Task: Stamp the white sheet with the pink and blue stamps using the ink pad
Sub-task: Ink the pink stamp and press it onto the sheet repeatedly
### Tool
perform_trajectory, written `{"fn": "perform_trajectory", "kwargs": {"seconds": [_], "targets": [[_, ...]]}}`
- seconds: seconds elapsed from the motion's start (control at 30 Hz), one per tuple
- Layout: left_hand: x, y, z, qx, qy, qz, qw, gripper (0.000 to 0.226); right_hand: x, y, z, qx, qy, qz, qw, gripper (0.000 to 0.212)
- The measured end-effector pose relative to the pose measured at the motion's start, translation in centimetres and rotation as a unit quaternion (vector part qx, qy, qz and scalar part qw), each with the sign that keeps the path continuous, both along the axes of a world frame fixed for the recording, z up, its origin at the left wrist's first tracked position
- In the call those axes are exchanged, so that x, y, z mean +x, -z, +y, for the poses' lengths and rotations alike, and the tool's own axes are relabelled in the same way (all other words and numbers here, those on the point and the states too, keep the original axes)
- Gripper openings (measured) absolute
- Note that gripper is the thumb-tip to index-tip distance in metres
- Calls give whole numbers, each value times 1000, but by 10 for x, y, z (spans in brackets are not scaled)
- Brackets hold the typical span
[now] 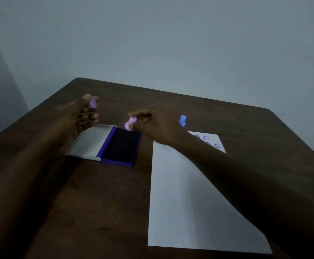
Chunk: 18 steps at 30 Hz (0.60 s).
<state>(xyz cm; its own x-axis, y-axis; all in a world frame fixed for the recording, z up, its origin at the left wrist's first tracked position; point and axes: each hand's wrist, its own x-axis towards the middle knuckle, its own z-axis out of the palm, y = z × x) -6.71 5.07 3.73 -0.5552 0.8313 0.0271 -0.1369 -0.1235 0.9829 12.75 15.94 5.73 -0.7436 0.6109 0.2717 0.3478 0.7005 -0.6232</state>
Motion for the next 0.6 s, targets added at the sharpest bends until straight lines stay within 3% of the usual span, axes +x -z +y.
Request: {"fn": "perform_trajectory", "kwargs": {"seconds": [0.07,0.17,0.27,0.33,0.43,0.6], "targets": [[0,0,-1,2,-1,3,1000,20,15,-13,9,-151,44,91,983,30],[3,0,1,-3,12,10,1000,20,41,-29,29,-353,68,221,907,22],[7,0,4,-9,16,17,1000,19,64,-30,43,-444,86,267,851,15],[8,0,5,-13,19,15,1000,19,75,-24,48,-469,95,275,834,15],[7,0,5,-22,17,9,1000,20,82,-12,51,-456,114,241,849,21],[7,1,5,-25,15,20,999,18,80,-2,35,-281,130,87,947,19]]}}
